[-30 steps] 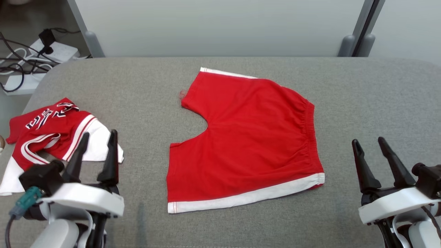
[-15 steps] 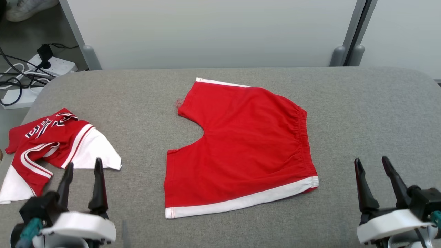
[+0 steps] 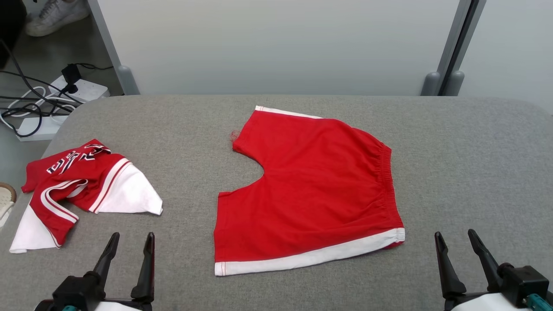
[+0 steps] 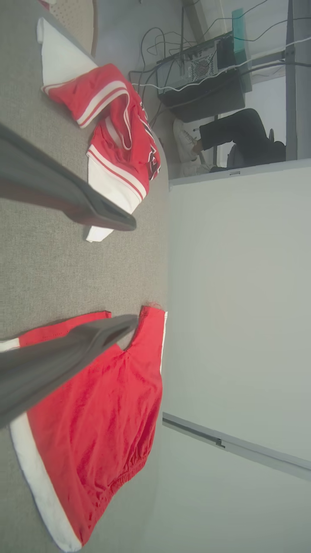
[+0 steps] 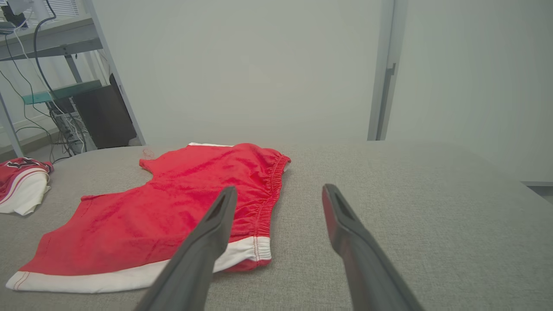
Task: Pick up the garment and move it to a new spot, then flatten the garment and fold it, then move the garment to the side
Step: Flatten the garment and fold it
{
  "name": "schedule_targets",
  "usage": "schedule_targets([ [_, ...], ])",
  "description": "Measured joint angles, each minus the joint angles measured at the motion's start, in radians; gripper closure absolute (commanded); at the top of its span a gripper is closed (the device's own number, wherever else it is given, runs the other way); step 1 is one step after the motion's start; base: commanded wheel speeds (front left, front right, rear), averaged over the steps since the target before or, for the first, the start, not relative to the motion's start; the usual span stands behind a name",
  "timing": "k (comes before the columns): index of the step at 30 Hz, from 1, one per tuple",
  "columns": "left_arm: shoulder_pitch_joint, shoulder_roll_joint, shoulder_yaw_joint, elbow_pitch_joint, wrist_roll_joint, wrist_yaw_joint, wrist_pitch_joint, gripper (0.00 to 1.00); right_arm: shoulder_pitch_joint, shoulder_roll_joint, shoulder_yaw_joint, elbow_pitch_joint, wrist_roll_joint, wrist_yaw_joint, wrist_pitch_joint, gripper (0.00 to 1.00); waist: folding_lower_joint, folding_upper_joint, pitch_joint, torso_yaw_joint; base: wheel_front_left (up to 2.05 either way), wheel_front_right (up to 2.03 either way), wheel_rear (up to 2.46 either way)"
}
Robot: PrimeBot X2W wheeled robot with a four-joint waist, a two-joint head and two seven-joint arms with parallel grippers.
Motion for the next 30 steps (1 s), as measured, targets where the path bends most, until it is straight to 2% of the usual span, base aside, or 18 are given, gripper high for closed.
schedule_targets([
  [7,-0.003,0.008,-0.002,0.013,0.032,-0.019,0.0,0.0,0.011,0.012,-0.002,-0.004,-0.008,0.0,0.0,0.0,0.0,0.0,0.0,0.001,0.0,0.0,0.0],
  [30,-0.003,-0.004,0.002,0.028,0.024,-0.017,0.002,0.0,0.011,0.025,-0.003,-0.005,-0.022,0.0,-0.001,0.0,0.0,0.0,0.012,-0.01,0.0,0.0,0.0],
])
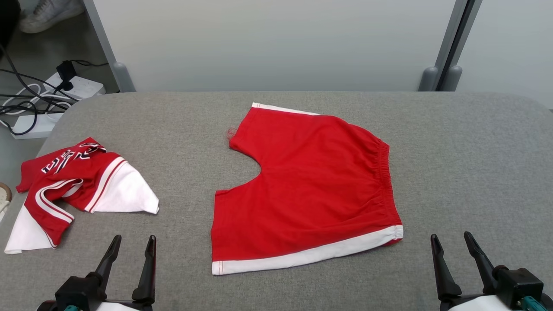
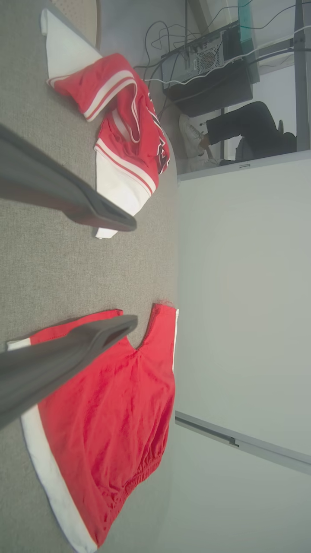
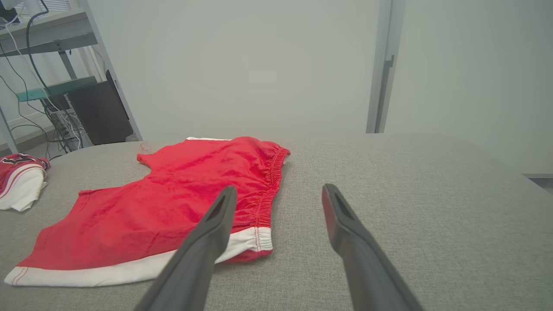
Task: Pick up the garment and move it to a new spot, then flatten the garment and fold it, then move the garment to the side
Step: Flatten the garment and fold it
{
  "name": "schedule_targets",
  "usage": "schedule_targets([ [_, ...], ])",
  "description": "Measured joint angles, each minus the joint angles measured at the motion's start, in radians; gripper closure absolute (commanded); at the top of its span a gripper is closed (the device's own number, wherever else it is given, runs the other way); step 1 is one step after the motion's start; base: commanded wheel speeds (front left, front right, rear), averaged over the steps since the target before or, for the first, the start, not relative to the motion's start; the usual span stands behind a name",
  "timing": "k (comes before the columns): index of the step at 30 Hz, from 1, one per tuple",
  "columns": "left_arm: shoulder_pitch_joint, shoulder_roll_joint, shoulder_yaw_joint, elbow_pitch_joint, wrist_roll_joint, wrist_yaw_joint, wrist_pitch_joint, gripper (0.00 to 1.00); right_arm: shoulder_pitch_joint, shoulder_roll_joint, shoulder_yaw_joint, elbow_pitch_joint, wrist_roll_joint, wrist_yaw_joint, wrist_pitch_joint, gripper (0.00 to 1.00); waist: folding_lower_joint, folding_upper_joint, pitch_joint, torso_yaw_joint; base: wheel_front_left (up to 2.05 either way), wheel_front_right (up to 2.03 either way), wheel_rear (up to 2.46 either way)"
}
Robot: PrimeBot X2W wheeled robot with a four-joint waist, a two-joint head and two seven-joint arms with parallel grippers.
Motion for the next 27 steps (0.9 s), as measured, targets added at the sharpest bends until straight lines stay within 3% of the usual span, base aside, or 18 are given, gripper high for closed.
schedule_targets([
  [8,0.0,-0.001,-0.011,-0.002,-0.006,0.001,0.009,0.0,-0.002,0.0,0.002,-0.001,0.0,0.0,0.0,0.0,0.0,0.0,0.011,-0.001,0.0,0.0,0.0],
  [13,-0.05,-0.007,-0.048,-0.024,-0.016,-0.01,0.084,0.0,-0.018,-0.006,0.017,-0.018,-0.003,0.0,0.004,0.0,0.0,0.0,0.034,0.015,0.0,0.0,0.0],
  [22,-0.204,-0.024,-0.13,0.019,-0.079,-0.09,0.308,0.0,-0.183,-0.141,0.118,-0.033,0.028,0.0,0.193,0.0,0.0,0.0,0.119,0.025,0.0,0.0,0.0],
  [27,-0.214,-0.032,-0.155,0.085,-0.124,-0.12,0.365,0.0,-0.236,-0.197,0.18,-0.03,0.069,0.0,0.252,0.0,0.0,0.0,0.172,0.023,0.0,0.0,0.0],
])
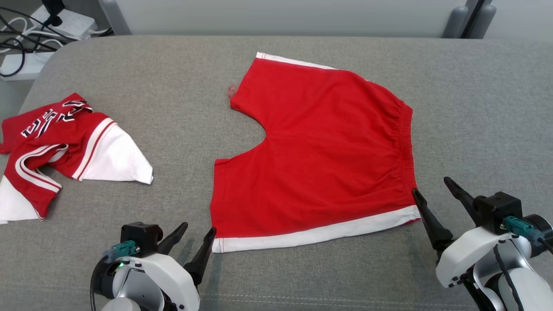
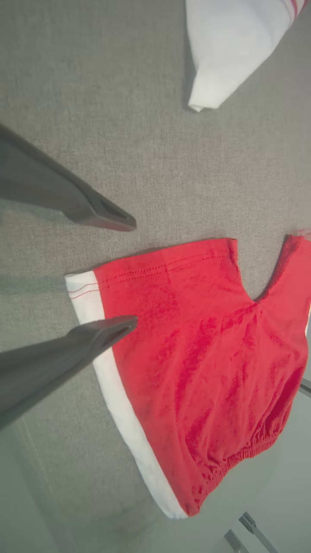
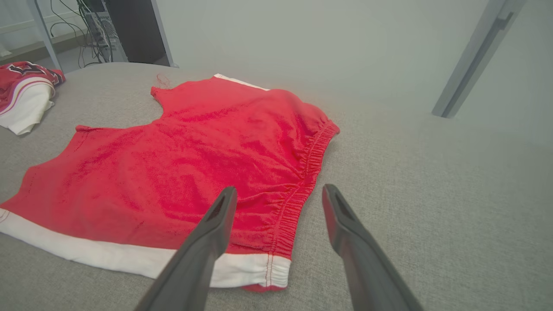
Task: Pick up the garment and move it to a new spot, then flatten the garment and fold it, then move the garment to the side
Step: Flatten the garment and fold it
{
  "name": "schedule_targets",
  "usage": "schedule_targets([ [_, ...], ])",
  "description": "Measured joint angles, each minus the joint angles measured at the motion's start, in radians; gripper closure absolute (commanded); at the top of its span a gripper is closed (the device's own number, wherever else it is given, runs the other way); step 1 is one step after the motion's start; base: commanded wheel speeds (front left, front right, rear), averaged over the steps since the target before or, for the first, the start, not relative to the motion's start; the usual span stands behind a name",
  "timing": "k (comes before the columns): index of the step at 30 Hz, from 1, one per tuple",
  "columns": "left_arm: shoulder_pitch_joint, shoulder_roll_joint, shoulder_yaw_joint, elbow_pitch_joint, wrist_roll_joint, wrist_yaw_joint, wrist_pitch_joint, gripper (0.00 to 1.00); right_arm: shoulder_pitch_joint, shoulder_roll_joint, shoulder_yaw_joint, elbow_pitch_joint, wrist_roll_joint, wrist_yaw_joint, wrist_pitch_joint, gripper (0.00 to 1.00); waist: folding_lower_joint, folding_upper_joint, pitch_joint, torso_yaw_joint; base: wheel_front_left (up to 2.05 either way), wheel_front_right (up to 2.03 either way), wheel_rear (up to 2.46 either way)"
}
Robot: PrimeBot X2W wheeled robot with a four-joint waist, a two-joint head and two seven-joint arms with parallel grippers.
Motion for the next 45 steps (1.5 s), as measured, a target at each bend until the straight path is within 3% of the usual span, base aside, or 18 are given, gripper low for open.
schedule_targets([
  [11,-0.009,-0.018,-0.023,0.086,-0.059,-0.04,0.064,0.0,-0.006,-0.043,0.044,0.033,0.055,0.0,0.062,0.0,0.0,0.0,0.074,-0.001,0.0,0.0,0.0],
  [22,-0.082,-0.022,-0.039,0.153,-0.095,-0.066,0.106,0.0,-0.021,-0.044,0.097,0.073,0.101,0.0,0.128,0.0,0.0,0.0,0.115,-0.011,0.0,0.0,0.0],
  [23,-0.082,-0.022,-0.04,0.155,-0.104,-0.067,0.108,0.0,-0.022,-0.043,0.103,0.073,0.104,0.0,0.128,0.43,0.0,0.0,0.116,-0.012,0.0,0.0,0.0],
  [24,-0.084,-0.021,-0.041,0.156,-0.109,-0.067,0.113,0.21,-0.023,-0.043,0.109,0.074,0.111,0.0,0.133,0.65,0.0,0.0,0.116,-0.014,0.0,0.0,0.0],
  [25,-0.085,-0.022,-0.041,0.155,-0.117,-0.074,0.114,1.0,-0.025,-0.043,0.111,0.074,0.115,0.0,0.136,1.0,0.0,0.0,0.116,-0.015,0.0,0.0,0.0],
  [37,-0.013,0.016,-0.066,0.062,-0.165,-0.082,0.176,1.0,0.018,-0.048,0.088,0.019,0.154,0.0,0.137,1.0,0.0,0.0,0.096,-0.016,0.0,0.0,0.0],
  [45,0.172,0.075,-0.034,-0.139,-0.202,-0.019,0.203,1.0,0.247,-0.026,-0.013,-0.147,0.155,0.0,0.161,1.0,0.0,0.0,0.089,-0.009,0.0,0.0,0.0],
])
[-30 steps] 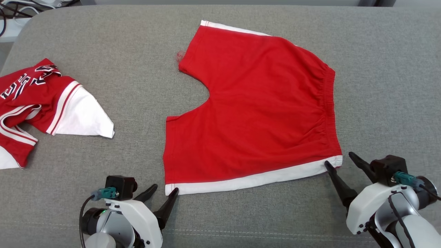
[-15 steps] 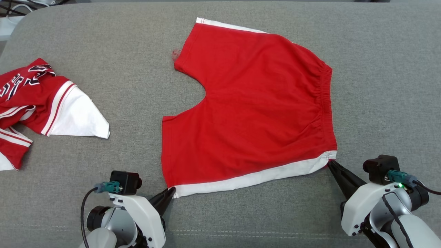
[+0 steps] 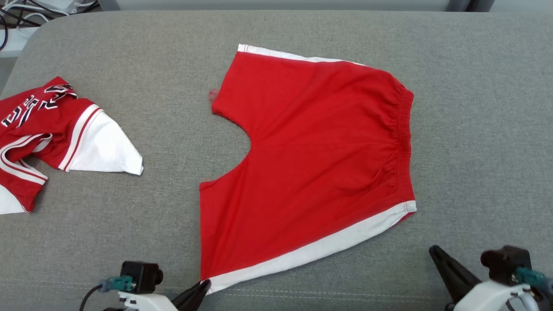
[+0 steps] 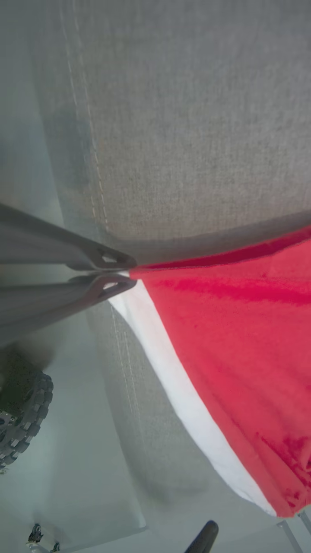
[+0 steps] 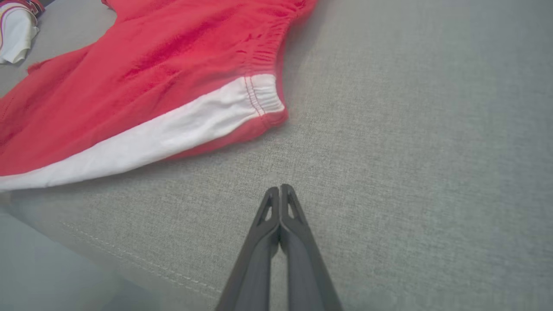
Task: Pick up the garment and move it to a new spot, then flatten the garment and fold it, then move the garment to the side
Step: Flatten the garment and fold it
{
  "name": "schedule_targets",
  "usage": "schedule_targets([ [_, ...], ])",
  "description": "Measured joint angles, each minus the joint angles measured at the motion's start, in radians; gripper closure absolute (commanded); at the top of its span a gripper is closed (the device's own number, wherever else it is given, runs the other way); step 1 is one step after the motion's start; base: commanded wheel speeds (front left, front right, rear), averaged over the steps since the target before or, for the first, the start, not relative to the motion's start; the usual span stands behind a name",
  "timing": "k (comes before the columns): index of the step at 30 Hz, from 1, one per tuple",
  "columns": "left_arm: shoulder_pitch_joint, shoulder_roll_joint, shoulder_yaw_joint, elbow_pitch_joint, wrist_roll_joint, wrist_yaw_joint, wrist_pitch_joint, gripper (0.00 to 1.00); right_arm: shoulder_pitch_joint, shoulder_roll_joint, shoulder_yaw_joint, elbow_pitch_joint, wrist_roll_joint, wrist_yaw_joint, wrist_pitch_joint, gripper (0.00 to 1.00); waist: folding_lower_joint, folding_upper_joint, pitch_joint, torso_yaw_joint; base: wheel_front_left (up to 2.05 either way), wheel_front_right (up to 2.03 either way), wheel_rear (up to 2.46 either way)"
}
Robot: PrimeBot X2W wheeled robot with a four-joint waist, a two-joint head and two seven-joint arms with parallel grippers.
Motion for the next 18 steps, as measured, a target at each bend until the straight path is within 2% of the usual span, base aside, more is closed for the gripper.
schedule_targets([
  [5,0.04,0.034,0.029,-0.096,-0.007,0.034,0.016,1.0,0.072,0.043,-0.042,-0.119,-0.027,0.0,0.012,1.0,0.0,0.0,0.009,-0.007,0.0,0.0,0.0],
  [10,0.04,0.04,0.032,-0.13,-0.014,0.047,0.036,1.0,0.07,0.07,-0.055,-0.163,-0.04,0.0,0.006,1.0,0.0,0.0,0.002,-0.023,0.0,0.0,0.0],
  [11,0.041,0.041,0.032,-0.131,-0.014,0.051,0.04,1.0,0.067,0.08,-0.061,-0.168,-0.045,0.0,-0.017,0.75,0.0,0.0,0.0,-0.026,0.0,0.0,0.0],
  [12,0.041,0.043,0.031,-0.132,-0.014,0.052,0.041,1.0,0.062,0.089,-0.069,-0.171,-0.049,0.0,-0.039,0.09,0.0001,0.0,-0.004,-0.028,0.0,0.0,0.0],
  [13,0.041,0.045,0.031,-0.134,-0.014,0.052,0.041,1.0,0.053,0.098,-0.075,-0.173,-0.049,0.0,-0.066,0.0,0.0,0.0,-0.006,-0.031,0.0,0.0,0.0],
  [14,0.041,0.045,0.031,-0.134,-0.014,0.052,0.041,1.0,0.053,0.098,-0.075,-0.173,-0.049,0.0,-0.066,0.0,0.0,0.0,-0.006,-0.031,0.0,0.0,0.0],
  [18,0.041,0.046,0.033,-0.133,-0.018,0.059,0.041,1.0,-0.019,0.124,-0.072,-0.153,-0.078,0.0,-0.206,0.0,0.0,0.0,-0.026,-0.04,0.0,0.0,0.0],
])
